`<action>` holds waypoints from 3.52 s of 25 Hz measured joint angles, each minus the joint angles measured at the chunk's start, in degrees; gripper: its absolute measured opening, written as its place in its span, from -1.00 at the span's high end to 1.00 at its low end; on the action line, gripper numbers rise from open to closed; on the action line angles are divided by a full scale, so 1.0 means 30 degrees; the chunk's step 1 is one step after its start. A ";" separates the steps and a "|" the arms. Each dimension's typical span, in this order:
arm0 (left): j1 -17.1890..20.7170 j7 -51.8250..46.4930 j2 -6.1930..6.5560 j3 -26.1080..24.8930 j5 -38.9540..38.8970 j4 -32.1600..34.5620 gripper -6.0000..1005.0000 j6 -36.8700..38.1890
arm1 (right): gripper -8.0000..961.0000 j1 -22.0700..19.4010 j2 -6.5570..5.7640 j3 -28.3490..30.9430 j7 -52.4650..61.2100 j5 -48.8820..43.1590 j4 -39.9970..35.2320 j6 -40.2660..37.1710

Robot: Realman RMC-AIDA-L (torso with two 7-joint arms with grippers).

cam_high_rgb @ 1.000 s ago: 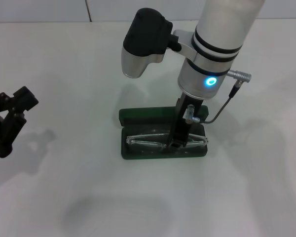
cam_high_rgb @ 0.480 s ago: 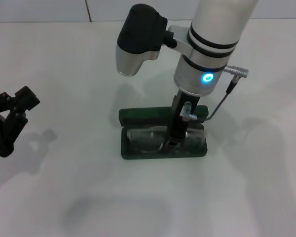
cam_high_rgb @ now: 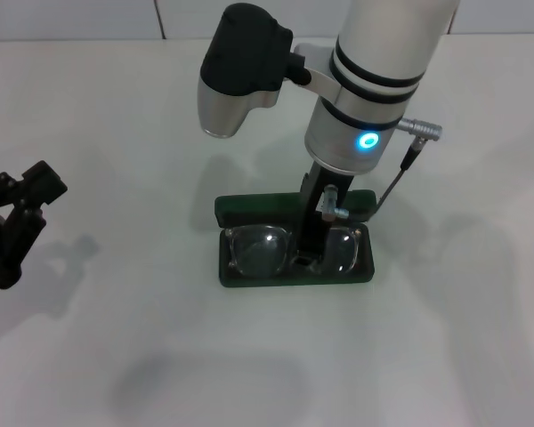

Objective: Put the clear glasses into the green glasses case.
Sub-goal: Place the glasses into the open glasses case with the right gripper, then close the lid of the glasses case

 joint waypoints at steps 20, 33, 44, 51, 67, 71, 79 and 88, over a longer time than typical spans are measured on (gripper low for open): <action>-0.0436 -0.2458 0.0037 -0.0101 -0.1185 0.0120 0.78 0.0137 | 0.69 -1.2423 -0.0064 0.1307 0.0185 -0.5841 -1.6564 0.0719; -0.2911 -0.3488 0.0007 0.0029 0.0565 0.0034 0.78 -0.0234 | 0.68 -2.3032 -0.0157 0.3930 -0.6247 -0.3043 -2.1084 1.0839; -0.7400 -0.5363 -0.0541 0.0041 0.3752 -0.0021 0.78 -0.3255 | 0.63 -2.2137 -0.0426 1.7760 -1.6031 1.6372 -1.0323 0.0951; -0.9322 -0.6409 -0.1098 0.0777 0.6157 -0.0044 0.78 -0.5732 | 0.57 -1.8742 -0.1714 2.6599 -1.8813 1.7578 0.1427 -1.1377; -0.9978 -0.6642 -0.1240 0.3813 0.6110 -0.1594 0.78 -1.0050 | 0.50 -1.8884 -0.0958 2.6331 -1.9866 1.4530 0.1973 -1.0496; -1.0106 -0.6793 -0.1248 0.4524 0.6162 -0.1940 0.78 -1.0735 | 0.50 -1.8911 -0.0851 2.6319 -1.9871 1.4333 0.2004 -1.0437; -1.0148 -0.7313 -0.1280 0.5983 0.6010 -0.1957 0.78 -1.1648 | 0.49 -1.8898 -0.0761 2.6268 -1.9914 1.3708 0.2032 -1.0258; -1.0069 -0.7250 -0.1314 0.5916 0.5928 -0.1964 0.79 -1.1691 | 0.49 -1.9001 -0.0763 2.6260 -2.0166 1.3580 0.2275 -1.0266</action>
